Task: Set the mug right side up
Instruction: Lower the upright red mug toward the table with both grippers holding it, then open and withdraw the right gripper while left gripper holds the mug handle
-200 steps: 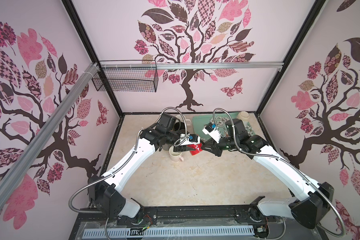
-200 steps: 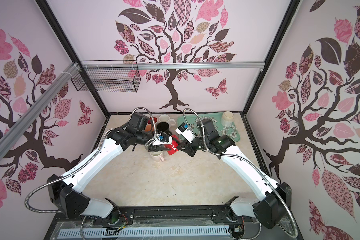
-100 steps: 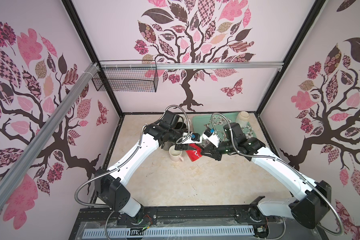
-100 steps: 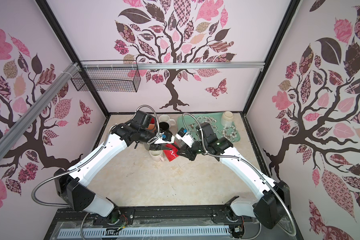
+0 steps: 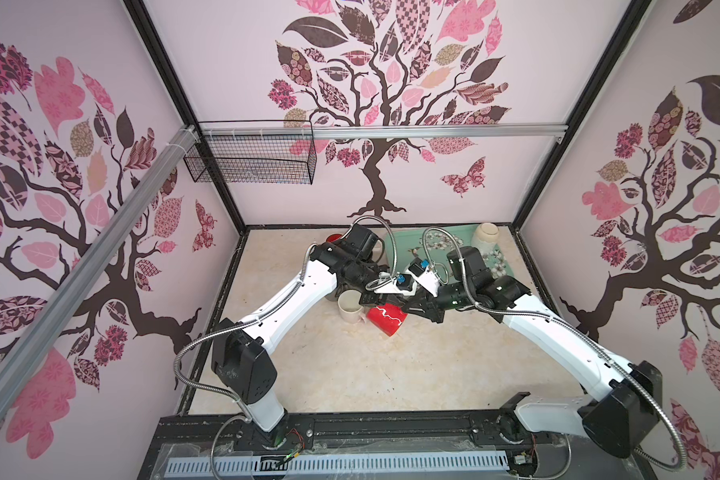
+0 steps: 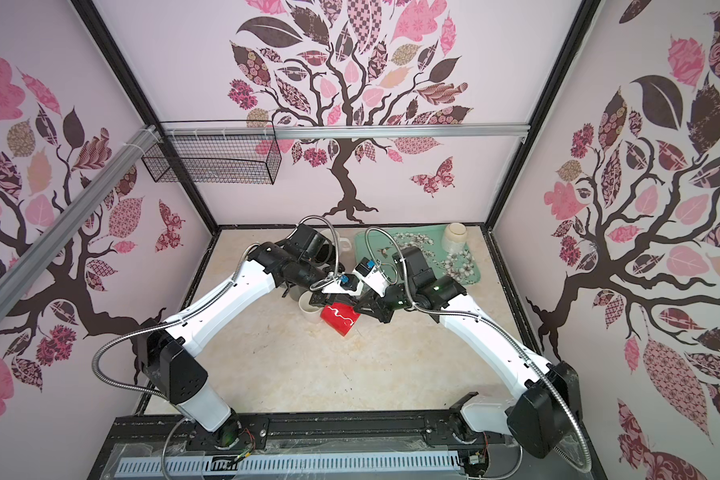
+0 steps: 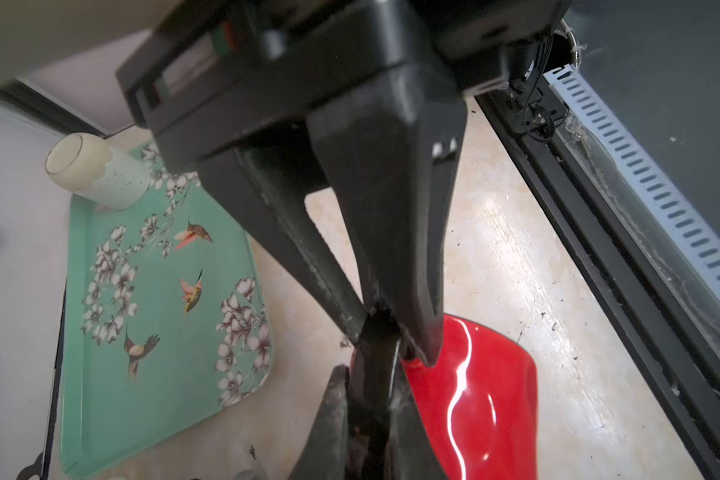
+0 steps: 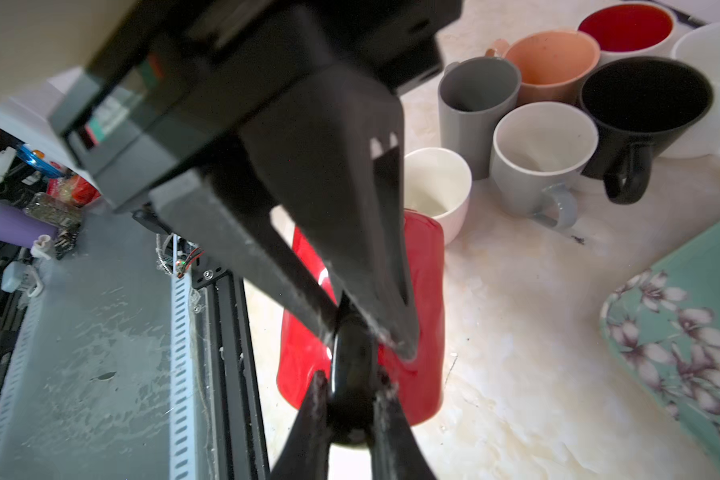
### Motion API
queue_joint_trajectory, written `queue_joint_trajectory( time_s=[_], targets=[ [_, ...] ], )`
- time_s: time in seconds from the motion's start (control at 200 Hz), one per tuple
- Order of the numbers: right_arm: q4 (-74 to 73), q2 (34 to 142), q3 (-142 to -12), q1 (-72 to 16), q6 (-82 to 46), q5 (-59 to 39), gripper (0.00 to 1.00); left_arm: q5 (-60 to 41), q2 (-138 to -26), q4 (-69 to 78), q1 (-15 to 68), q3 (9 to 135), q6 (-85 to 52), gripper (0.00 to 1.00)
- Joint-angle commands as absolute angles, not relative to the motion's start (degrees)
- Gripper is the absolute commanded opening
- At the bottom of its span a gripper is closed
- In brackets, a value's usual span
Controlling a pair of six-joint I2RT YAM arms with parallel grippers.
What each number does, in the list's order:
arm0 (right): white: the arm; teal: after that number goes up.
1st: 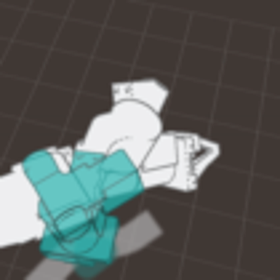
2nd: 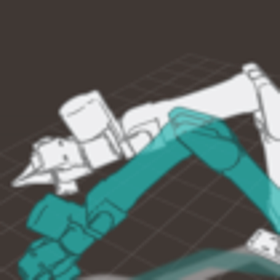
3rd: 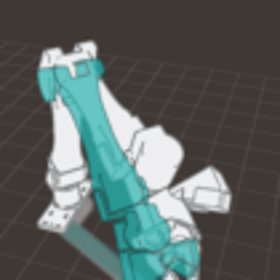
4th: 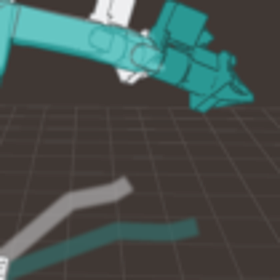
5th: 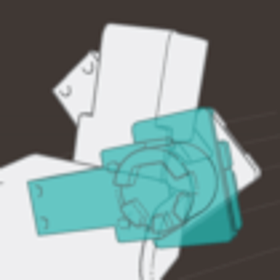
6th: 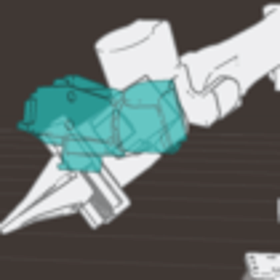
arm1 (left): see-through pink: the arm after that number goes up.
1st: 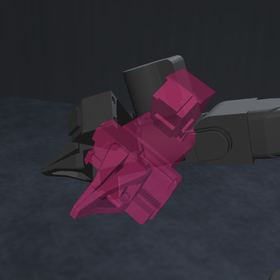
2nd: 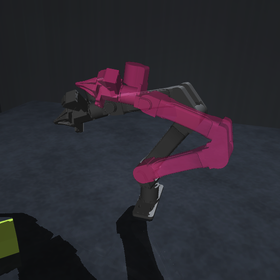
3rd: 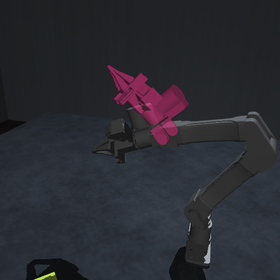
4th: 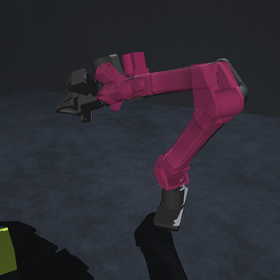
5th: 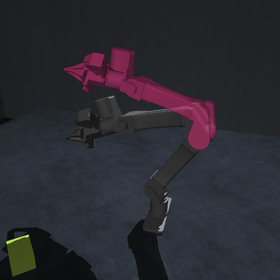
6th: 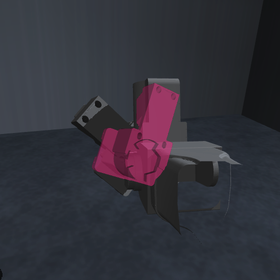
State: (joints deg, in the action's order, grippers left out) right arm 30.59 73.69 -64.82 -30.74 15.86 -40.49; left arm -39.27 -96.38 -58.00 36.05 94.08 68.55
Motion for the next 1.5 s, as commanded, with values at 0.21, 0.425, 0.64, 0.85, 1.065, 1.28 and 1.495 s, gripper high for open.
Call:
queue_joint_trajectory(
  time_s=[0.21,0.425,0.64,0.85,1.065,1.28,1.495],
  targets=[
    [20.6,70.9,-64.1,-31.0,15.8,-39.9,0.00,-39.9,-95.3,-55.4,36.6,93.6,64.1,0.00],
    [12.0,66.9,-59.6,-31.0,9.6,-35.2,0.10,-37.0,-87.9,-32.7,36.5,80.2,46.8,0.00],
    [7.3,64.6,-58.0,-31.0,3.2,-34.6,0.32,-35.3,-80.8,-14.3,35.7,67.3,35.7,0.00],
    [2.9,61.0,-56.5,-31.0,-5.5,-31.1,0.46,-29.0,-74.6,-1.8,34.7,58.6,28.2,0.00],
    [-0.1,60.6,-55.2,-30.9,-14.4,-32.9,0.47,-26.7,-67.4,18.8,27.8,45.9,14.3,0.00],
    [-4.7,64.3,-52.2,-31.1,-20.4,-36.1,0.47,-29.8,-63.1,28.8,18.8,37.8,4.7,0.00],
    [-5.8,68.3,-52.4,-32.3,-21.4,-37.2,0.47,-32.8,-60.8,41.2,7.8,29.8,-4.4,0.00]
  ],
)
